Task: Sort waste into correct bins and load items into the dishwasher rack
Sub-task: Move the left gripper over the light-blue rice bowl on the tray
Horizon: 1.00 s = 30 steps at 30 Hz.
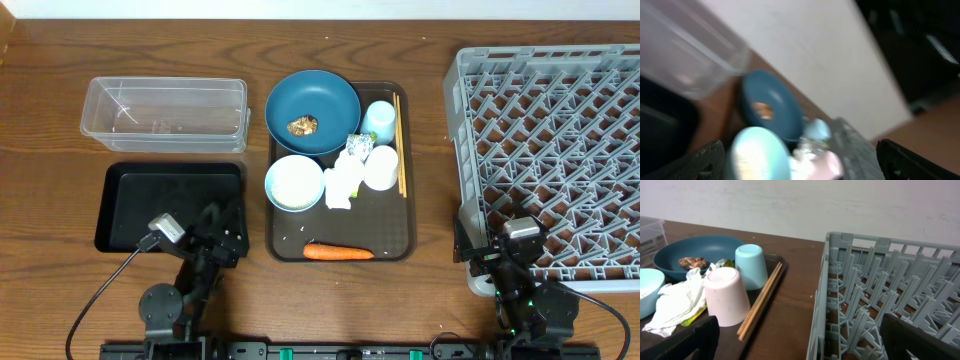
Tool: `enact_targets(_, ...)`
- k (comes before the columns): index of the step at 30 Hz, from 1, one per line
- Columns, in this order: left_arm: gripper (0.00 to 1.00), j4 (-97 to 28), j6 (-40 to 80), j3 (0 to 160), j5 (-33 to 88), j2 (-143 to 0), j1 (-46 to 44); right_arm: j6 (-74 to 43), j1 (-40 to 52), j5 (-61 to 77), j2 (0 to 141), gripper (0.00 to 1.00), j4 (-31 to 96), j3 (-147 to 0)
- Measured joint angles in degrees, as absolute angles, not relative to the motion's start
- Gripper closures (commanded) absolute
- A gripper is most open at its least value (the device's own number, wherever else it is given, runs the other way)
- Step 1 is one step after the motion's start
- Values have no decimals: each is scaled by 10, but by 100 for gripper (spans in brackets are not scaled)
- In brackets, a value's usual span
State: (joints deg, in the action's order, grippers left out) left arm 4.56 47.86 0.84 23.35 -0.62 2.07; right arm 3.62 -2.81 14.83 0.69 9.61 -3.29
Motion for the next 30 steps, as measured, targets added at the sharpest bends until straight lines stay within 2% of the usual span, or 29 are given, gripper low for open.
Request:
enact_targets(8,2,23,486,67,315,-19,21,36,-28,148,7,1,96,-33)
enact_targets(13,2,-103,444,211,342,-88,21,36,-28,148,7,1,96,-33)
enact_targets(23,2,-451,288,507,361,-348,19,36,-28,148,7,1,96,-32)
enact_targets(30,2,-557,226,601,325,-474,-40,36,-28,148,7,1,96,-32)
